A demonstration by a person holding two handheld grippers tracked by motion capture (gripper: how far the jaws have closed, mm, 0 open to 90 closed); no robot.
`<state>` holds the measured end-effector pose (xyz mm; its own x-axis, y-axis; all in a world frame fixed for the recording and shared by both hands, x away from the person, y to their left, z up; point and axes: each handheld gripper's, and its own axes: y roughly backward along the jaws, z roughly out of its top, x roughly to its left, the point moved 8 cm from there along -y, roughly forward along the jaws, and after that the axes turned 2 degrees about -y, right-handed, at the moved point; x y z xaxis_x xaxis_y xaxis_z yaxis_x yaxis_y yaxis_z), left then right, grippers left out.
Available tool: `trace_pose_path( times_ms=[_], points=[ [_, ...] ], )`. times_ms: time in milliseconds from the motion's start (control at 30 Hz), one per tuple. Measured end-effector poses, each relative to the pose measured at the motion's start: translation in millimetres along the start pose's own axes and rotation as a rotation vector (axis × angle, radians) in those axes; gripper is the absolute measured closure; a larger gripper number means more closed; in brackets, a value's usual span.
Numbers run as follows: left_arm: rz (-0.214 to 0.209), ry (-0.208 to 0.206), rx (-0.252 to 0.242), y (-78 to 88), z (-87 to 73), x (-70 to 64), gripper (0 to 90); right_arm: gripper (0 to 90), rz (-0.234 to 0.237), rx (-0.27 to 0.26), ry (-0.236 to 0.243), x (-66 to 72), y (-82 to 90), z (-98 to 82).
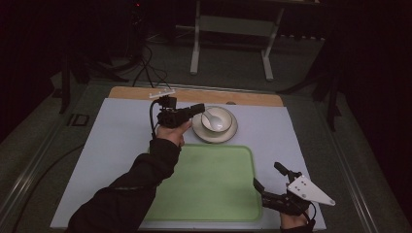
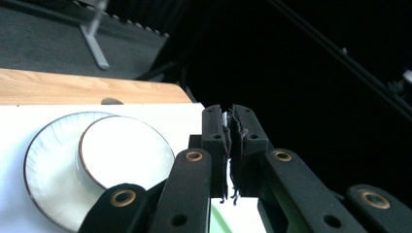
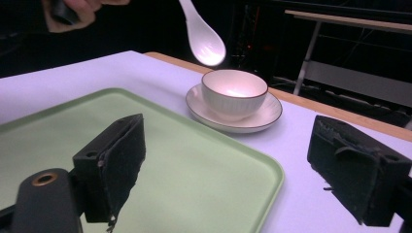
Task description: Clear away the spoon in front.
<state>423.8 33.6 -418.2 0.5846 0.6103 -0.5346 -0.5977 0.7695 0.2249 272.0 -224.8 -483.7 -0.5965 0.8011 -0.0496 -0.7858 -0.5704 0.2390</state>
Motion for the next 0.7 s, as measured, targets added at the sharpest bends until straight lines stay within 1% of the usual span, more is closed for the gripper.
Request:
trace_pose_path(
  times_ms=[67,100,133,167,200,233,300,333,367,467,500,533,567,600,633,700],
  points=[
    [-0.009,-0.004,0.013,7.4,-0.3,-0.5,84.9,13.6,-0.001,0.000,0.002,0.3,-0.6,-0.1],
    [-0.024,-0.016,0.032,10.5,-1.0,-0.9,84.9,13.6,0.000,0.002,0.001,0.5,-0.8,-0.2],
    [-0.026,-0.028,0.044,13.9,-1.5,-0.9,84.9,13.6,0.000,0.002,0.002,0.6,-1.0,-0.3],
    [-0.032,-0.031,0.059,16.9,-2.4,-0.8,84.9,13.6,0.000,0.003,0.002,0.7,-1.3,-0.3],
    [-0.051,-0.035,0.085,19.3,-3.9,-1.8,84.9,13.6,0.000,0.003,0.002,0.9,-1.5,-0.4],
    [-0.048,-0.052,0.098,22.5,-5.0,-2.7,84.9,13.6,0.001,0.003,0.002,1.2,-2.0,-0.3],
    [-0.065,-0.076,0.135,27.7,-7.3,-5.8,84.9,13.6,0.001,0.004,0.003,1.4,-2.8,-0.3],
    [-0.065,-0.084,0.144,30.8,-7.7,-7.3,84.9,13.6,0.001,0.005,0.003,1.7,-3.1,-0.3],
    [-0.083,-0.088,0.169,33.3,-8.9,-9.4,84.8,13.6,0.001,0.006,0.006,1.8,-3.6,-0.3],
    [-0.094,-0.103,0.229,40.8,-12.4,-11.4,84.8,13.6,0.004,0.009,0.007,2.5,-4.7,-0.8],
    [-0.091,-0.113,0.238,43.4,-13.3,-11.1,84.9,13.6,0.004,0.009,0.007,2.7,-5.1,-1.0],
    [-0.106,-0.112,0.267,45.2,-15.2,-11.6,84.9,13.6,0.005,0.010,0.006,2.8,-5.3,-1.1],
    [-0.106,-0.112,0.267,45.2,-15.2,-11.6,84.8,13.6,0.005,0.010,0.006,2.8,-5.3,-1.1],
    [-0.123,-0.114,0.310,48.7,-18.1,-11.4,84.8,13.6,0.005,0.010,0.006,2.8,-5.3,-1.1],
    [-0.133,-0.120,0.342,49.7,-19.8,-11.0,84.8,13.6,0.003,0.009,0.006,2.5,-5.2,-1.0],
    [-0.132,-0.131,0.382,52.0,-22.3,-9.4,84.8,13.6,0.004,0.009,0.005,2.2,-5.4,-1.2]
  ],
)
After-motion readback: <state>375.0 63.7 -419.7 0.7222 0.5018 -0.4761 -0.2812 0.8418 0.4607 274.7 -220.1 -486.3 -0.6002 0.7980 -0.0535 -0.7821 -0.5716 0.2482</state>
